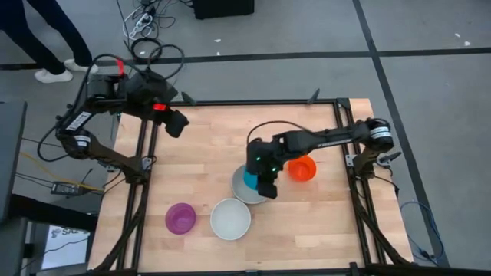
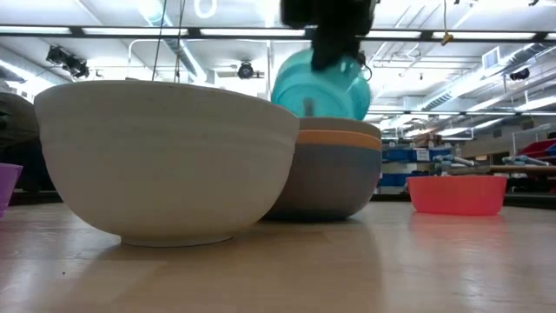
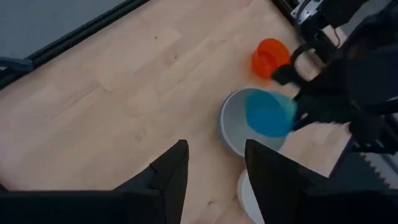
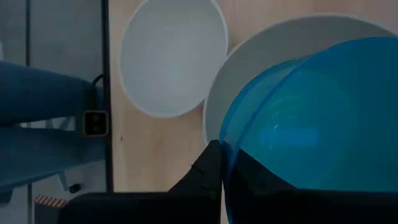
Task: Nest bowls inside each other
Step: Stack the blue bowl on top of the gray bowl, then remove the blue bowl from the top of the gray bowl
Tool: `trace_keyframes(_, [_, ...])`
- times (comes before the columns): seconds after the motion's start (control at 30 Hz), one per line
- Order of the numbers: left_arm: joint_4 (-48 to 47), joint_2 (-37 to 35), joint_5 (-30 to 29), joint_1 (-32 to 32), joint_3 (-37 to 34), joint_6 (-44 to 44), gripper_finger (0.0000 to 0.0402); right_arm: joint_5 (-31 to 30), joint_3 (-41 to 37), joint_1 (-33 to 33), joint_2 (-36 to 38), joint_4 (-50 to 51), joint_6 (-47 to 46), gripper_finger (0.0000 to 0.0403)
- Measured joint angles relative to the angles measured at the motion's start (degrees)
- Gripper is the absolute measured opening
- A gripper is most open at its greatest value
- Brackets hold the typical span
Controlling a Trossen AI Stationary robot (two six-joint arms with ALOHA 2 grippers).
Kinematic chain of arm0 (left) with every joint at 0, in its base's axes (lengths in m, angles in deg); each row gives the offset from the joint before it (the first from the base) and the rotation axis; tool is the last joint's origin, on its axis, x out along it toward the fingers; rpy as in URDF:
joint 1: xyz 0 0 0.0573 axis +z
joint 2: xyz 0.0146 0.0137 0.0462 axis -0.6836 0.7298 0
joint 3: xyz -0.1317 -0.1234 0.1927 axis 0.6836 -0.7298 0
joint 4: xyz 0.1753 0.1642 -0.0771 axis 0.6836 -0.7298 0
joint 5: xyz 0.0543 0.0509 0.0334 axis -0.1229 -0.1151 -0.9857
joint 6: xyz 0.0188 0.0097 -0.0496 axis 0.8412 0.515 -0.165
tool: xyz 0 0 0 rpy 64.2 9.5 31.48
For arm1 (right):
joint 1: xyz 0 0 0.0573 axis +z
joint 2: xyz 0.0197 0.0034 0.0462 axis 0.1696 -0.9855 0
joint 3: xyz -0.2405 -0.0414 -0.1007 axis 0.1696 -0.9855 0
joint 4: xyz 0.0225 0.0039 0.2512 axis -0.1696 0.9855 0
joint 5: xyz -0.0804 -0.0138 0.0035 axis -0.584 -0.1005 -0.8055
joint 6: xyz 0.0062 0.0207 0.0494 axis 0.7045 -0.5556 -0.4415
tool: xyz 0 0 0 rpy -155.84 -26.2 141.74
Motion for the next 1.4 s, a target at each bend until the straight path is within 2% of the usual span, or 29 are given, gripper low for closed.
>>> trace_keyframes(0.2, [0.03,-1.57,-0.02,0.0,0.0,-1.84,0.0167,0.76,-0.01,-0.05,-2.5,-2.3,-1.07,0.0034])
trace_keyframes(0.57, [0.04,-1.88,-1.13,0.0,0.0,-0.58,0.0167,0.33,0.04,-0.68,-2.1,-3.01,-5.79,0.0141])
trace_keyframes(0.83, [0.1,-2.27,-1.44,0.0,-2.39,0.56,0.0167,-0.33,0.04,-1.49,-1.36,-2.44,-6.23,0.0162])
trace_keyframes(1.0, [0.07,-3.63,-1.21,0.0,-7.92,0.64,0.0167,-1.7,0.04,-1.51,-1.36,-2.31,-6.39,0.0161])
trace_keyframes(1.17, [0.04,-5.69,1.59,-0.01,-15.57,0.64,0.0167,-2.37,0.04,-1.62,-1.36,-1.76,-6.46,0.0161])
trace_keyframes(1.4, [0.1,-9.73,6.87,-1.37,-30.11,-0.95,0.0167,-9.34,0.04,-1.62,-1.22,2.8,-7.01,0.0161])
